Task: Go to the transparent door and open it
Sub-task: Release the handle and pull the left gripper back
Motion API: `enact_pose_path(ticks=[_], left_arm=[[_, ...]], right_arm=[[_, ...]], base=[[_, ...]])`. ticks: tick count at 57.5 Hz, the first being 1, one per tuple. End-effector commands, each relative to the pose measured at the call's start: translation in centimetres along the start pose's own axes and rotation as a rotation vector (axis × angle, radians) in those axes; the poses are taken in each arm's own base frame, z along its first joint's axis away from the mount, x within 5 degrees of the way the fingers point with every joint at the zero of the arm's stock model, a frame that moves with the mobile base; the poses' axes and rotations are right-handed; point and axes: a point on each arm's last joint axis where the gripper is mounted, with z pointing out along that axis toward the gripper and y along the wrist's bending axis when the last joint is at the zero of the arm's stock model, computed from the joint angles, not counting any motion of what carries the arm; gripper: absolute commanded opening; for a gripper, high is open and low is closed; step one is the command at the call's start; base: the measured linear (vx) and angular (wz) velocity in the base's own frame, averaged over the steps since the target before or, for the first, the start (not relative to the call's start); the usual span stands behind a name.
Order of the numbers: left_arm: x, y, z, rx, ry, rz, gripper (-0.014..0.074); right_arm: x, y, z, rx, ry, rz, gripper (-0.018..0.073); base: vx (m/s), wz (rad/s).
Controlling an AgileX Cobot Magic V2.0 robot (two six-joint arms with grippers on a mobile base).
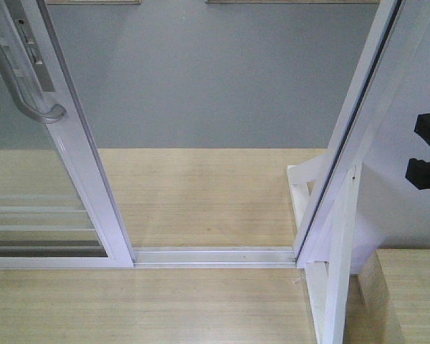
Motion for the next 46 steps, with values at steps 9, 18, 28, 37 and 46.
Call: enact_pose_path(ticks=[9, 18, 28, 37, 46], left_arm=[[-2.2, -0.6, -6.0, 0.031, -0.199, -0.036, -0.0008], [-1.6, -1.0, -8.4, 0.071, -0.169, -0.060, -0.0007], [-0.4, -1.3, -11.9, 0.088, -0.181, -0.033, -0.0007], [1.9, -0.9, -13.6, 0.058, -0.325, -0.017, -0.0006], [5.7, -0.5, -14.3, 0.037, -0.470, -0.025, -0.0006]], right_arm=[[-1.6, -0.1, -0.4, 0.004, -0.107, -0.004, 0.0260], [-1.6, -0.1, -0.4, 0.004, -0.107, -0.004, 0.0260], [-1.6, -0.1, -0.4, 0.004, -0.107, -0.004, 0.0260], [-1.6, -0.1, -0.4, 0.004, -0.107, -0.004, 0.0260], [-1.6, -0.1, -0.4, 0.004, -0.107, -0.004, 0.0260]], base=[[0.00, 0.00], [0.00, 0.00], [0.00, 0.00], [0.00, 0.00], [0.00, 0.00]])
